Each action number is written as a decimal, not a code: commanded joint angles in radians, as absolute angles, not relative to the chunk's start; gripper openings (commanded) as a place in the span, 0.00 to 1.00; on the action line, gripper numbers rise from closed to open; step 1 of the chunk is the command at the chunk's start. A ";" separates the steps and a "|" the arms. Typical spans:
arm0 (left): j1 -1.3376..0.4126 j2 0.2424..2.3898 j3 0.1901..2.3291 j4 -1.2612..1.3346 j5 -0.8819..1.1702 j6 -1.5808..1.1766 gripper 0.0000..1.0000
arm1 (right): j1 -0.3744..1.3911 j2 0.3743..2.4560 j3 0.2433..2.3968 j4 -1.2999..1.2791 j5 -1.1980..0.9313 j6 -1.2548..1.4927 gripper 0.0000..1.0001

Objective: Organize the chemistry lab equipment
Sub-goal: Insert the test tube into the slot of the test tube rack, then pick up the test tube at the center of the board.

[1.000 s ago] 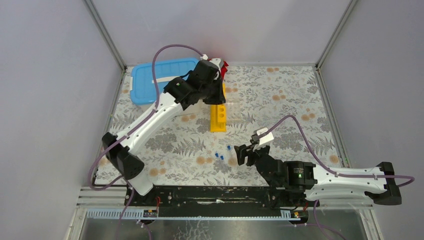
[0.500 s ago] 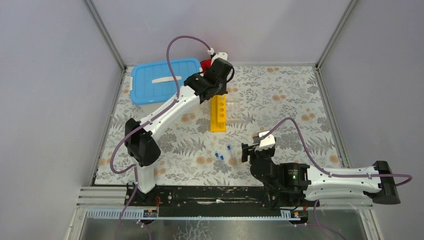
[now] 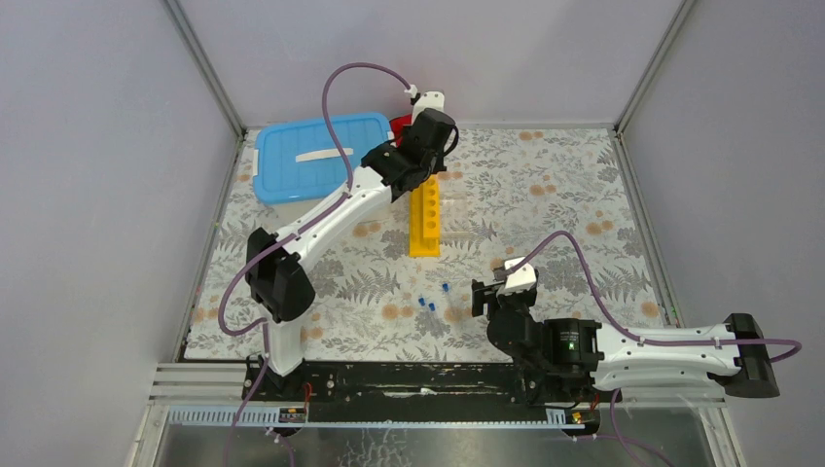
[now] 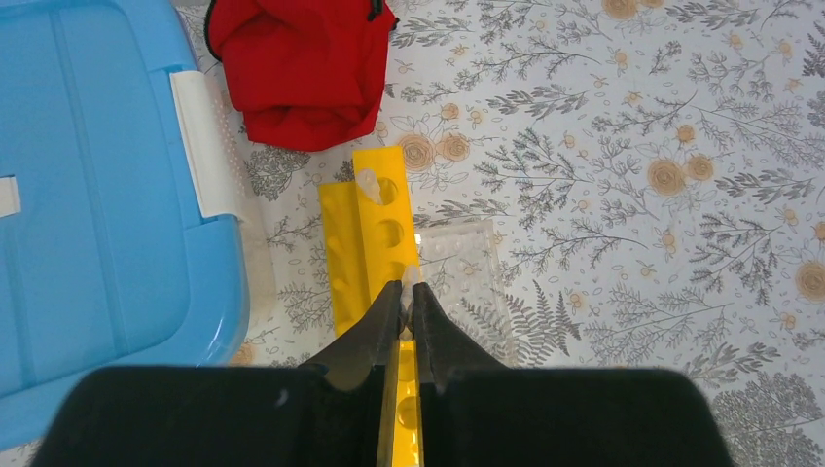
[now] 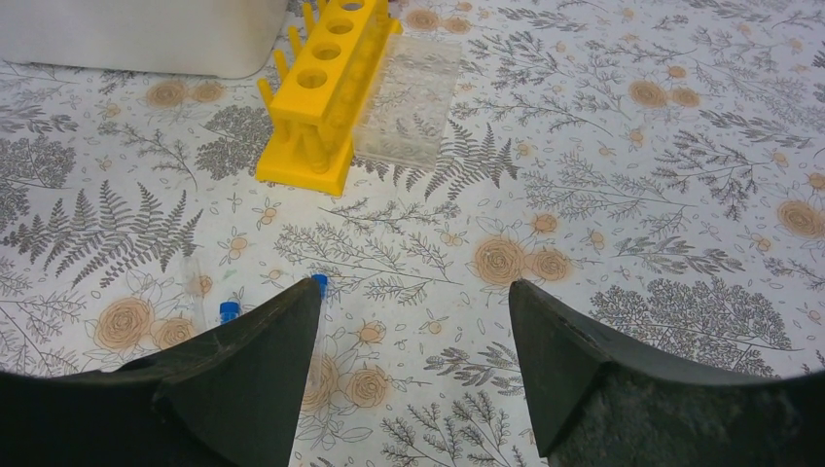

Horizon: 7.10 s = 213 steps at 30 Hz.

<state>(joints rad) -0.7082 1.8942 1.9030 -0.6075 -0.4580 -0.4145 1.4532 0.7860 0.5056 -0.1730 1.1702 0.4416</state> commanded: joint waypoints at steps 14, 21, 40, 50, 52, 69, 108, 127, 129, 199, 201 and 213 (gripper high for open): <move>-0.710 1.965 1.878 -0.531 -0.517 -0.394 0.05 | 1.456 0.784 0.479 -0.100 1.239 0.449 0.80; -0.704 1.962 1.840 -0.514 -0.513 -0.402 0.05 | 1.450 0.782 0.466 -0.097 1.230 0.457 0.81; -0.704 1.884 1.865 -0.577 -0.519 -0.399 0.04 | 1.428 0.826 0.469 -0.049 1.199 0.442 0.82; -0.704 1.898 1.851 -0.592 -0.503 -0.405 0.05 | 1.428 0.828 0.471 -0.049 1.197 0.444 0.82; -0.704 1.904 1.851 -0.591 -0.499 -0.408 0.05 | 1.429 0.828 0.468 -0.050 1.198 0.444 0.82; -0.704 1.935 1.844 -0.580 -0.464 -0.431 0.04 | 1.416 0.810 0.450 -0.053 1.194 0.449 0.82; -0.699 2.013 1.769 -0.509 -0.444 -0.446 0.06 | 1.394 0.802 0.419 -0.047 1.172 0.469 0.84; -0.696 2.039 1.776 -0.508 -0.436 -0.450 0.07 | 1.375 0.816 0.413 -0.013 1.149 0.447 0.84; -0.696 2.040 1.777 -0.508 -0.434 -0.450 0.08 | 1.372 0.819 0.416 -0.012 1.146 0.446 0.84; -0.703 0.790 0.856 -0.569 -0.369 -0.890 0.51 | 1.376 1.549 0.715 0.208 0.402 0.325 0.56; -0.704 0.787 0.855 -0.569 -0.370 -0.890 0.51 | 1.372 1.556 0.717 0.211 0.397 0.326 0.54; -0.704 0.784 0.859 -0.569 -0.380 -0.879 0.51 | 1.346 1.569 0.710 0.236 0.376 0.326 0.52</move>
